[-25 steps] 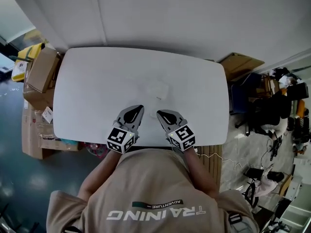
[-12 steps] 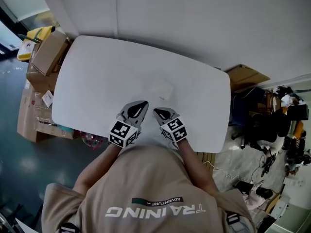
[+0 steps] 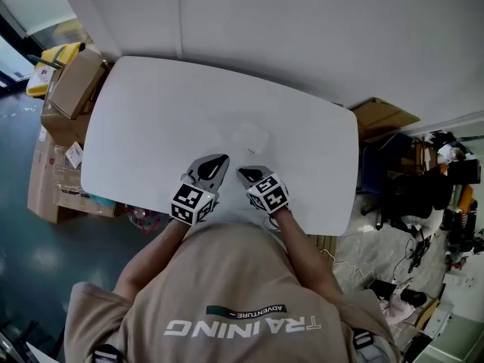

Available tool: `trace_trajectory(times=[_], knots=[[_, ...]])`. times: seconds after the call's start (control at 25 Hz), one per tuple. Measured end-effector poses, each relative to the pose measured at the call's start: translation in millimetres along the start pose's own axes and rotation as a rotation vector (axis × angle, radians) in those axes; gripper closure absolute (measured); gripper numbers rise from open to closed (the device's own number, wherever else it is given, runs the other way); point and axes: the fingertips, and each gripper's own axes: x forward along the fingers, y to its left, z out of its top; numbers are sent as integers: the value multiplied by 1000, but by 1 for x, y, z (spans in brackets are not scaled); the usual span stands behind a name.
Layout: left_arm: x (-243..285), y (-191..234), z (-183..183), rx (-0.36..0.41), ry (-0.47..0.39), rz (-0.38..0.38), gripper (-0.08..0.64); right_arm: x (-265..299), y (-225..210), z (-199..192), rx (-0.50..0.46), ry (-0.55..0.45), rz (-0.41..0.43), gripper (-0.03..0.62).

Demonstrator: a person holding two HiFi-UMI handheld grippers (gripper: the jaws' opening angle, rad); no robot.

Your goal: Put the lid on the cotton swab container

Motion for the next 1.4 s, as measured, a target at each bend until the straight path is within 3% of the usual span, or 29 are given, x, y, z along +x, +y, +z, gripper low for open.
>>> trace_trajectory(times=[0.28,0.64,0.84,0.96,1.2,1.4], knots=[[-3,-4,3,1,-10,-13,547,1,4,0,-81,99,-26,575],[-12,-2,7,7,-25,-11,547,3,0,2,-43,96,-48,575],[-16,-1,15,11,-42,-4,546,0,-1,0,1,23,-60,575],[-19,1,23,29,-58,-3,546,-11,-2,12,-29,-82,-88,575],[-28,7,35,35,-101,10,546,-72,-9,46,59,-361,-153,575],[-32,8,77,63,-186,21,546,-146,-23,87,76,-617,-241,575]])
